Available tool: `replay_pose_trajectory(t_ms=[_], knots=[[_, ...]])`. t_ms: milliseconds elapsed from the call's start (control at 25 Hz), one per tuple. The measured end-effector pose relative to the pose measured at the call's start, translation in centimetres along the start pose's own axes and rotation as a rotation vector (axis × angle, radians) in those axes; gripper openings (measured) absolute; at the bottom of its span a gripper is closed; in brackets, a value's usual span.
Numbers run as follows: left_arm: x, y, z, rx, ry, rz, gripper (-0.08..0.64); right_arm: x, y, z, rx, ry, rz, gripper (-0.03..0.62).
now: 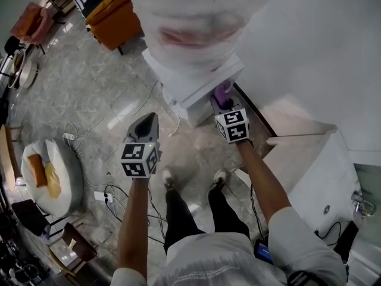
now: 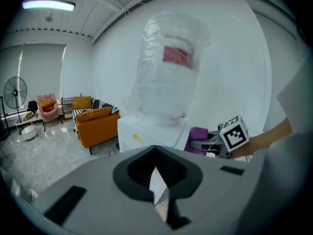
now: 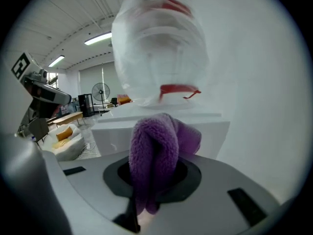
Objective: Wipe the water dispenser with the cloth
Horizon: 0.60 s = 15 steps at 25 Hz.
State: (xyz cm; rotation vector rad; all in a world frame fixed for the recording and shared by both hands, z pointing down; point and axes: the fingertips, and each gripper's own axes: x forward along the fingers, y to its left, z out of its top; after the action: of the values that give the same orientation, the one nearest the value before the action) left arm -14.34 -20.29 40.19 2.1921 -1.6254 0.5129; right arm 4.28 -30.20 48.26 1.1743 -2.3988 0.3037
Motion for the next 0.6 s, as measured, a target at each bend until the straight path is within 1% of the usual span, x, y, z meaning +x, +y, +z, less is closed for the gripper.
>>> replay_pose_trajectory(t_ms=[160, 400, 480, 600], knots=[[-0.1, -0.3, -0.6, 0.010, 0.007, -0.009, 0.012, -0.3, 3.2, -0.3, -0.029, -0.008, 0.070, 0.066], [-0.7, -0.1, -1.6, 0.006, 0.025, -0.004, 0.012, -0.5, 7.3, -0.3, 0.003, -0.025, 0.152, 0.066], [-0.7, 0.0, -1.8, 0.002, 0.026, 0.000, 0.012, -0.6, 8.8, -0.3, -0.032, -0.033, 0.199, 0.066], [-0.8, -0.3, -2.1, 0.006, 0.026, -0.004, 0.012, -1.2, 11.7, -0.4, -0.154, -0.041, 0.306, 0.066]])
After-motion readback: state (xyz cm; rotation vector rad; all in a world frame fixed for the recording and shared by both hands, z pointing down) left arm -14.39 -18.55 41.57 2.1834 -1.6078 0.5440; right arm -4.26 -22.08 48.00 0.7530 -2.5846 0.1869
